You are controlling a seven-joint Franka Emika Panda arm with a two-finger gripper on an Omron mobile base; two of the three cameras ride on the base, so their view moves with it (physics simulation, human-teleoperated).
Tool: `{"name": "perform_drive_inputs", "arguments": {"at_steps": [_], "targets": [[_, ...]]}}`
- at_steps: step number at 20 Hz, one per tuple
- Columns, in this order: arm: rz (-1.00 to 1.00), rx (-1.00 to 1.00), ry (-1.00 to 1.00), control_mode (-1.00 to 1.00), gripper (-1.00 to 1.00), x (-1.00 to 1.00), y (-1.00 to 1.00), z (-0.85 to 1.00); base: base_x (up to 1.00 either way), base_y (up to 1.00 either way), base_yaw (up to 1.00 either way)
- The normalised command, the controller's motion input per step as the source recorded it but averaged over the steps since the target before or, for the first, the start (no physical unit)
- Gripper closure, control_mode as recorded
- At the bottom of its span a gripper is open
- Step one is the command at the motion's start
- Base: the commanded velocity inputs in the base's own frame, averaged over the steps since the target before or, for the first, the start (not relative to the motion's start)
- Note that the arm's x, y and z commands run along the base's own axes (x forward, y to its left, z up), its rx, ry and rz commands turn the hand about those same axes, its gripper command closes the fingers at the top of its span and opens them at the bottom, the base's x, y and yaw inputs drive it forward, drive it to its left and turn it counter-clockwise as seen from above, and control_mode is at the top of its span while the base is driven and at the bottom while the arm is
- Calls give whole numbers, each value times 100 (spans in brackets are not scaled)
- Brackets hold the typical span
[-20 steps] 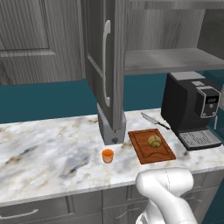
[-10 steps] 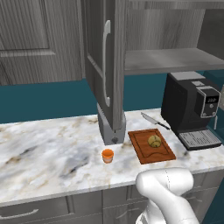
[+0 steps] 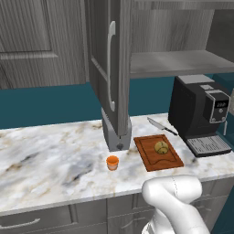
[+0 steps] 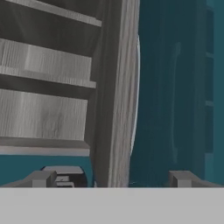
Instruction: Pick the bread, place it on the cutting board, pick the jam, place it on the counter, and close the cabinet.
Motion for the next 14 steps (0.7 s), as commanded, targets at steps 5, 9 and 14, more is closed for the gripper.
{"name": "perform_drive_inputs", "arguments": {"at_steps": [5,9,14], "targets": [[0,0,0,-100,-100,16,-8,0,0,0,0],[0,0,0,-100,-100,13,-8,-5,0,0,0],[0,0,0,-100,-100,14,-8,-3,0,0,0]]}}
